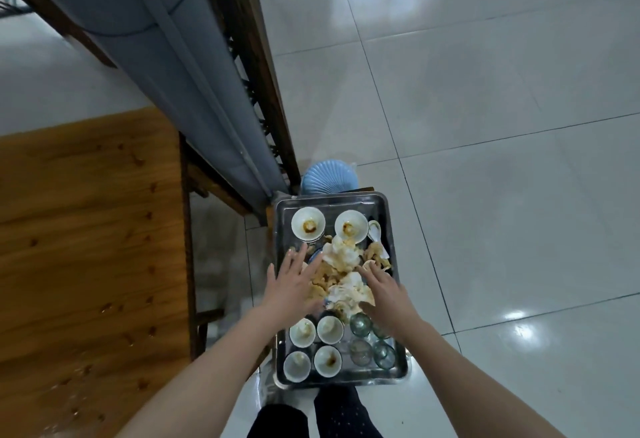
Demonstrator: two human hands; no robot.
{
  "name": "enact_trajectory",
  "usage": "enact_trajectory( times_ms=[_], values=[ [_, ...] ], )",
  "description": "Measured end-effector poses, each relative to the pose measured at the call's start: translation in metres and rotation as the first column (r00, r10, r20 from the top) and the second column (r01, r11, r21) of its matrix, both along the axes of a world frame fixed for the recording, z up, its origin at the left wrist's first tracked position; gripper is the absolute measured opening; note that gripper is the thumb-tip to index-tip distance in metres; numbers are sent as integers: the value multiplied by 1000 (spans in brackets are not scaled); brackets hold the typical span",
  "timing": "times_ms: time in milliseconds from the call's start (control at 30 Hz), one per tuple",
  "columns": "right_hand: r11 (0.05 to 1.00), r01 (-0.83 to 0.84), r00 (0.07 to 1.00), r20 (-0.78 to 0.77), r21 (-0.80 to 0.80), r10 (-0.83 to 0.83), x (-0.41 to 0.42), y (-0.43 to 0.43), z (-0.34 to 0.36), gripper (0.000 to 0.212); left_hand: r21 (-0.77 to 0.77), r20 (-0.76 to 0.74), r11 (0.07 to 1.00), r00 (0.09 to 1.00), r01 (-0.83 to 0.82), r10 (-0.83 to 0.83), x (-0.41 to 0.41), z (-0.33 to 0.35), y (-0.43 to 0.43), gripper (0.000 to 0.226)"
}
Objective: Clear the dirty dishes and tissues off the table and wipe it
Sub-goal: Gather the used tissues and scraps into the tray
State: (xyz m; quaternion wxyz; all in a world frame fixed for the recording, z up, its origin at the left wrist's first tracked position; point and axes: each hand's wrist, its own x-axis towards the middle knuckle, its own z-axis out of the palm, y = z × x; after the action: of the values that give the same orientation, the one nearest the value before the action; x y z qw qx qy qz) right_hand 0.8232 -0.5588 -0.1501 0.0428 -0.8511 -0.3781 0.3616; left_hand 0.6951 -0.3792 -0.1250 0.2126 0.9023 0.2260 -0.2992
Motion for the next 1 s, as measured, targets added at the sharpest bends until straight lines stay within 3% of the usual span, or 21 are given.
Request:
enact_trajectory(
  times_ms=[233, 533, 1000],
  values=[
    [994, -32, 995, 100, 100, 22, -17, 9, 34, 52, 79, 149, 978, 973, -192, 179, -31, 30, 12, 70],
    [971, -140, 969, 228, 193, 95, -68, 49, 82, 59, 142, 216, 928, 926, -344, 310, -114, 72, 35, 67],
    [895, -333, 913, 340, 295, 228, -270, 126, 128, 54, 161, 323, 831, 824, -532, 465, -366, 113, 73, 59]
  ],
)
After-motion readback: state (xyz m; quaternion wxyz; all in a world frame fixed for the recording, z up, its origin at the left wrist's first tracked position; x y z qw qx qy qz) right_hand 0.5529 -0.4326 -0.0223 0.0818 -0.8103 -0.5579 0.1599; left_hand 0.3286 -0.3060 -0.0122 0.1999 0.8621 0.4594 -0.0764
